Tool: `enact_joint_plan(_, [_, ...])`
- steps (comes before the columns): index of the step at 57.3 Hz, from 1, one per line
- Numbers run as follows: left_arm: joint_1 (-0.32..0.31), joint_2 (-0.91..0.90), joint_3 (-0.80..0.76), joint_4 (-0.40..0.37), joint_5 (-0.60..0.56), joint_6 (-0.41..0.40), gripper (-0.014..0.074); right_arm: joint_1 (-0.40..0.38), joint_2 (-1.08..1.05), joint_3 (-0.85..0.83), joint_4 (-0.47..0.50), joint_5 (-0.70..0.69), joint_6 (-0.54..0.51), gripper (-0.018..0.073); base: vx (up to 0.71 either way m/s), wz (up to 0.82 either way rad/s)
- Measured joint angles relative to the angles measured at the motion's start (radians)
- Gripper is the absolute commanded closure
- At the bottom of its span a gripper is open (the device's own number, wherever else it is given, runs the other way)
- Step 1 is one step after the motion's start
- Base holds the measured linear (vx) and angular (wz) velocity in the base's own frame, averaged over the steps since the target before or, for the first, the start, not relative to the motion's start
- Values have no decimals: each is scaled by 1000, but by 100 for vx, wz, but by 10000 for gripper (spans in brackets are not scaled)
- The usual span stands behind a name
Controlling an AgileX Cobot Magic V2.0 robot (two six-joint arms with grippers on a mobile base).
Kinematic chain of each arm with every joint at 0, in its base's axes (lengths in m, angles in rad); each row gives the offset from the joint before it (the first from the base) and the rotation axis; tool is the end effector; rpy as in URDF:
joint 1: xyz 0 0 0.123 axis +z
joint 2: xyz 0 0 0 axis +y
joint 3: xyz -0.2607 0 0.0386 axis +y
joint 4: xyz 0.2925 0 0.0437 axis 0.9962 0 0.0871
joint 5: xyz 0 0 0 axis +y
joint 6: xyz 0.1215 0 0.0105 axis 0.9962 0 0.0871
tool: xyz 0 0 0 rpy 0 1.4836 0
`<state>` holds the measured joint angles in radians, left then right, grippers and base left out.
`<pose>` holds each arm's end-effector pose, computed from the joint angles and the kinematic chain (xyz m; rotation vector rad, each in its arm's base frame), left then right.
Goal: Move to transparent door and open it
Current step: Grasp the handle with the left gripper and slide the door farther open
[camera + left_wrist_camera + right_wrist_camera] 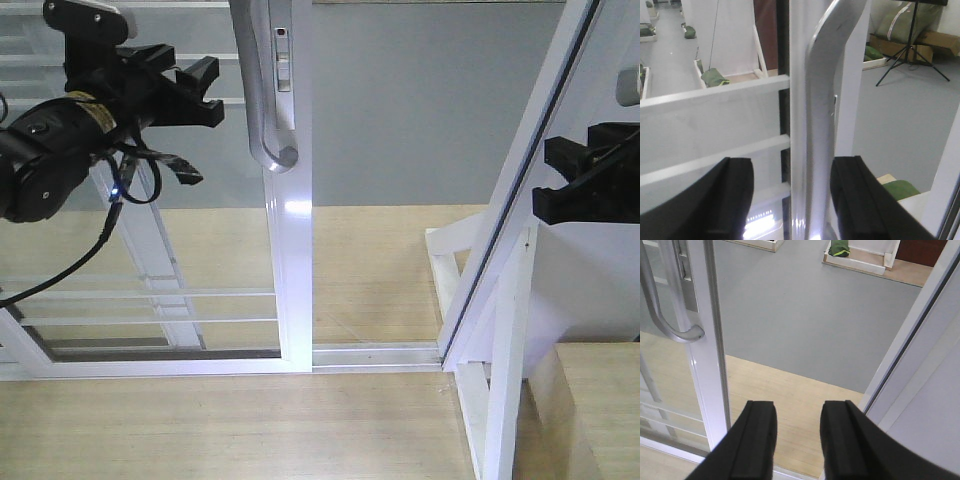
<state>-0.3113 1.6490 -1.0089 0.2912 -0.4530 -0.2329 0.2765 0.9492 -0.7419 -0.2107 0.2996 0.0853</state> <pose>0.4139 -0.1492 0.2260 0.3816 1.6529 -0.3168 0.2774 0.0709 0.2910 -0.3477 1.9529 0.0426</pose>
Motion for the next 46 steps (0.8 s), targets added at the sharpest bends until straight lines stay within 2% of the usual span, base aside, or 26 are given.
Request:
enact_joint_plan(10, [-25,82,-111,19,3,-8,119,0,0,0,0,0,0,242,0,0])
enact_joint_plan(35, [-27,323,-390,23,21,-3,125,0,0,0,3,17,0,242,0,0])
enact_joint_plan(46, [-28,338,-426,36,72,11,132,0,0,0,4,44,0,242,0,0])
